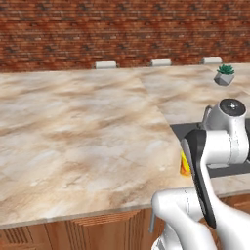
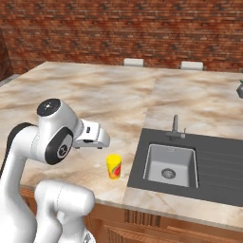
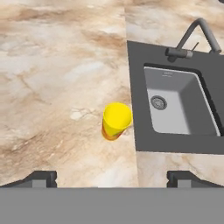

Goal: Pick the cup and bowl from the counter and place them on the counter next to the sink.

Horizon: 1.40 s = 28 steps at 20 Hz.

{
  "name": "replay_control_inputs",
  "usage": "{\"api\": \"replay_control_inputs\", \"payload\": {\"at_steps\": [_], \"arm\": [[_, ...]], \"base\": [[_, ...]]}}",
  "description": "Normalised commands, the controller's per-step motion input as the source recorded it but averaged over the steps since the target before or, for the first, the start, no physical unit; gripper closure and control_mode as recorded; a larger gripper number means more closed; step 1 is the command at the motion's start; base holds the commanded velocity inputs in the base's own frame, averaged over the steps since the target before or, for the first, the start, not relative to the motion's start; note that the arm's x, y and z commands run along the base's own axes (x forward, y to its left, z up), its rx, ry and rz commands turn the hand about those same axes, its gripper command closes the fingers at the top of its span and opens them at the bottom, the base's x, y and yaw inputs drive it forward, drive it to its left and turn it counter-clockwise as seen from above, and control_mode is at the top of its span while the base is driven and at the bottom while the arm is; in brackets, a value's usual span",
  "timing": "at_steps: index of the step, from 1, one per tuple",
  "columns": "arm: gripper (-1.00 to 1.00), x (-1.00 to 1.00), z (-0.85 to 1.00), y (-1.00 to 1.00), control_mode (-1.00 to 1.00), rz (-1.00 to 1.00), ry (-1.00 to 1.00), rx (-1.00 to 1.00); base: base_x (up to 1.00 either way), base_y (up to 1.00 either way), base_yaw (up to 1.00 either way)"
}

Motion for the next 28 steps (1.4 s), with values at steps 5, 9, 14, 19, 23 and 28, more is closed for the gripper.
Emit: {"api": "replay_control_inputs", "payload": {"at_steps": [5, 9, 14, 19, 23, 28], "arm": [[-1.0, 0.0, 0.0, 0.0, 1.0, 0.0, 0.0, 0.0], [-1.0, 0.0, 0.0, 0.0, 1.0, 0.0, 0.0, 0.0], [-1.0, 0.0, 0.0, 0.0, 1.0, 0.0, 0.0, 0.0], [-1.0, 0.0, 0.0, 0.0, 1.0, 0.0, 0.0, 0.0], [-1.0, 0.0, 0.0, 0.0, 1.0, 0.0, 0.0, 0.0], [-1.0, 0.0, 0.0, 0.0, 1.0, 0.0, 0.0, 0.0]], "base": [[-0.93, 0.28, 0.0], [-0.56, 0.13, 0.0], [-0.09, 0.02, 0.38], [-0.01, 0.24, 0.84], [0.0, 0.22, 0.88], [0.0, 0.21, 0.88]]}}
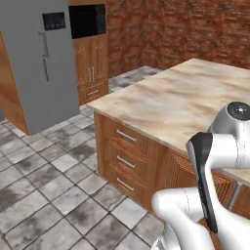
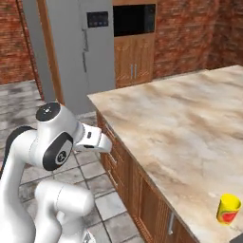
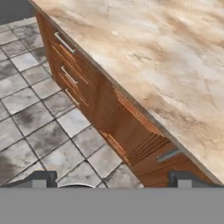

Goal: Pick the cup and bowl from the counter and place them on the counter next to the sink.

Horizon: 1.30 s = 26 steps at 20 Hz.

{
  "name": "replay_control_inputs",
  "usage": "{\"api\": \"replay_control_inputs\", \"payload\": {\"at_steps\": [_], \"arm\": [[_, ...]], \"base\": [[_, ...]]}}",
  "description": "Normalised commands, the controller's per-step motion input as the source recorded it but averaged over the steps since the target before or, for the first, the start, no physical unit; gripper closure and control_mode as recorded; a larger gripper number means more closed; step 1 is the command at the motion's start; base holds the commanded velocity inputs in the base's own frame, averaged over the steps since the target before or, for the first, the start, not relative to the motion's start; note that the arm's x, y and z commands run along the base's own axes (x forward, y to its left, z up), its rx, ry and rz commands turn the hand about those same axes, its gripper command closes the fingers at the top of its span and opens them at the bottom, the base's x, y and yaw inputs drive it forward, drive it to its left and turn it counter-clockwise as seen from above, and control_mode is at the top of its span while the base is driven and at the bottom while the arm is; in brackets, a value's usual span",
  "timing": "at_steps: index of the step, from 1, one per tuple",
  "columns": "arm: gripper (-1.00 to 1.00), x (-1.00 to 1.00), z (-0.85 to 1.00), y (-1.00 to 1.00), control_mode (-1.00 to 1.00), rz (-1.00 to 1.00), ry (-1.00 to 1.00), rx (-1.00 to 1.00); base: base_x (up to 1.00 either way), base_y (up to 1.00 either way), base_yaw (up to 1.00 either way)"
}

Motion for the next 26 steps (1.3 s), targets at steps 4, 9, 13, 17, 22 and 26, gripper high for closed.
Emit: {"api": "replay_control_inputs", "payload": {"at_steps": [4, 9, 13, 17, 22, 26], "arm": [[-1.0, 0.0, 0.0, 0.0, 1.0, 0.0, 0.0, 0.0], [-1.0, 0.0, 0.0, 0.0, 1.0, 0.0, 0.0, 0.0], [-1.0, 0.0, 0.0, 0.0, 1.0, 0.0, 0.0, 0.0], [-1.0, 0.0, 0.0, 0.0, 1.0, 0.0, 0.0, 0.0], [-1.0, 0.0, 0.0, 0.0, 1.0, 0.0, 0.0, 0.0], [-1.0, 0.0, 0.0, 0.0, 1.0, 0.0, 0.0, 0.0]], "base": [[0.0, 0.23, 0.86], [0.0, 0.11, 0.77], [0.0, 0.12, 0.77], [0.0, 0.09, 0.77], [0.48, 0.04, 0.68], [0.98, 0.0, 0.45]]}}
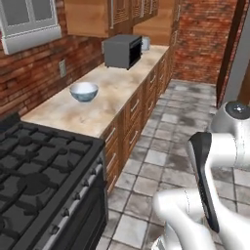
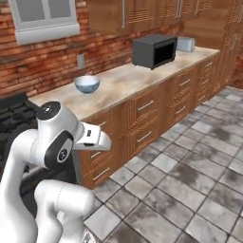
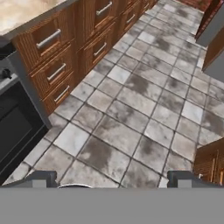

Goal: Pick the cup and bowl from the counter and place them on the counter next to the sink.

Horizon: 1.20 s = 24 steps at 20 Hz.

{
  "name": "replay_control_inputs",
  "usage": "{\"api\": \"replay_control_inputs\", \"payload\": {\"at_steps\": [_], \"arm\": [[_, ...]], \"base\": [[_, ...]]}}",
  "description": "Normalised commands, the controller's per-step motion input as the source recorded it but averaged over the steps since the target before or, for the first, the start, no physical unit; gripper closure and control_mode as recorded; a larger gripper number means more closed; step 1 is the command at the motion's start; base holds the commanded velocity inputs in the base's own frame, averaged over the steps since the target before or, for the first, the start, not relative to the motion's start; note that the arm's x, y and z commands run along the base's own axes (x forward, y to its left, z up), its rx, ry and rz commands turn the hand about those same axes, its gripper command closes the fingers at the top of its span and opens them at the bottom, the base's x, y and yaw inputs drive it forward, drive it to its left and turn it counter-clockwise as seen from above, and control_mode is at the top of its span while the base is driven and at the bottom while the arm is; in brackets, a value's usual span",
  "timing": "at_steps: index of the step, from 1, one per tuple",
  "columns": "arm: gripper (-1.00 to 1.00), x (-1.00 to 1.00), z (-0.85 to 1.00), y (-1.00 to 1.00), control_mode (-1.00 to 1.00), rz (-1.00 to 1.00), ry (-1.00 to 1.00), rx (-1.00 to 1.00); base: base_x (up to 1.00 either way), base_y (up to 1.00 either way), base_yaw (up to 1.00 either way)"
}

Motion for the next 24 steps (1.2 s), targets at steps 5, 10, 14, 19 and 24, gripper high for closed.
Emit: {"api": "replay_control_inputs", "payload": {"at_steps": [5, 10, 14, 19, 24], "arm": [[-1.0, 0.0, 0.0, 0.0, 1.0, 0.0, 0.0, 0.0], [-1.0, 0.0, 0.0, 0.0, 1.0, 0.0, 0.0, 0.0], [-1.0, 0.0, 0.0, 0.0, 1.0, 0.0, 0.0, 0.0], [-1.0, 0.0, 0.0, 0.0, 1.0, 0.0, 0.0, 0.0], [-1.0, 0.0, 0.0, 0.0, 1.0, 0.0, 0.0, 0.0]], "base": [[1.0, -0.34, 0.28], [0.63, -0.84, 0.24], [0.41, -0.91, 0.31], [0.27, -0.47, 0.43], [0.0, -0.01, 0.65]]}}
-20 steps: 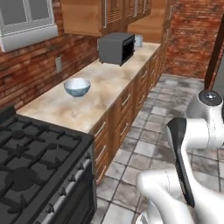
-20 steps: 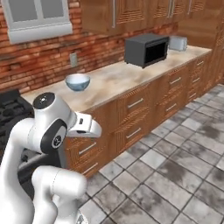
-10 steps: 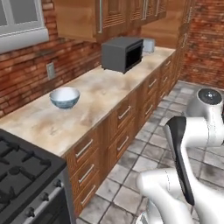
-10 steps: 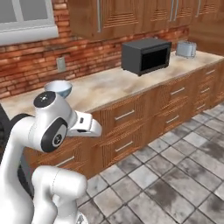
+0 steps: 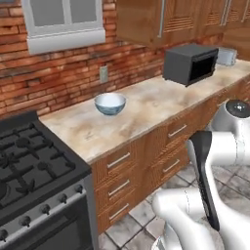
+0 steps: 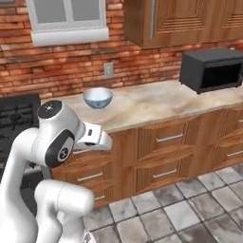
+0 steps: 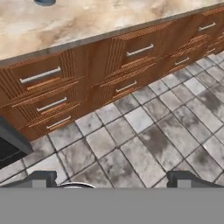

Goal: Pick the cup and bowl from the counter and place them on the counter next to the sink.

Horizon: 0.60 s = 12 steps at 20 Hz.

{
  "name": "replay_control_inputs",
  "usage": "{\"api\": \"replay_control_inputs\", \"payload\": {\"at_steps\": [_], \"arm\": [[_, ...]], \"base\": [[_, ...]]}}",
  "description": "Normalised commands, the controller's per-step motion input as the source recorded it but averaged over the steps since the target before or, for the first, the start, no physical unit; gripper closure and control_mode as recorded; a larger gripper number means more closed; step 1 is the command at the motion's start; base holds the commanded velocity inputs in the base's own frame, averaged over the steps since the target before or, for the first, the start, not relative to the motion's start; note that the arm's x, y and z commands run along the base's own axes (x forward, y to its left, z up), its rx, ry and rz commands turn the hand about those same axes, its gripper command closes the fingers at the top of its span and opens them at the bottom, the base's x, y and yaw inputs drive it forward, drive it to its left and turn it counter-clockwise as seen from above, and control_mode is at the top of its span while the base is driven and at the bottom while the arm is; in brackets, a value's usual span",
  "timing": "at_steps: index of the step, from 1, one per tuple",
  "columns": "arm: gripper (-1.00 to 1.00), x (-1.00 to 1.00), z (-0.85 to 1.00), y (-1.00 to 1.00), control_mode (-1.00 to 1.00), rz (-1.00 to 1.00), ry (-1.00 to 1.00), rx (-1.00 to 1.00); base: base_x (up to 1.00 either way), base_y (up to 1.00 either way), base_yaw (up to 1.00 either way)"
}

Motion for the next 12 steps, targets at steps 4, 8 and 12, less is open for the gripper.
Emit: {"api": "replay_control_inputs", "payload": {"at_steps": [4, 8, 12], "arm": [[-1.0, 0.0, 0.0, 0.0, 1.0, 0.0, 0.0, 0.0], [-1.0, 0.0, 0.0, 0.0, 1.0, 0.0, 0.0, 0.0], [-1.0, 0.0, 0.0, 0.0, 1.0, 0.0, 0.0, 0.0]], "base": [[0.03, -0.15, 0.68], [0.27, -0.31, 0.65], [0.63, -0.58, 0.49]]}}
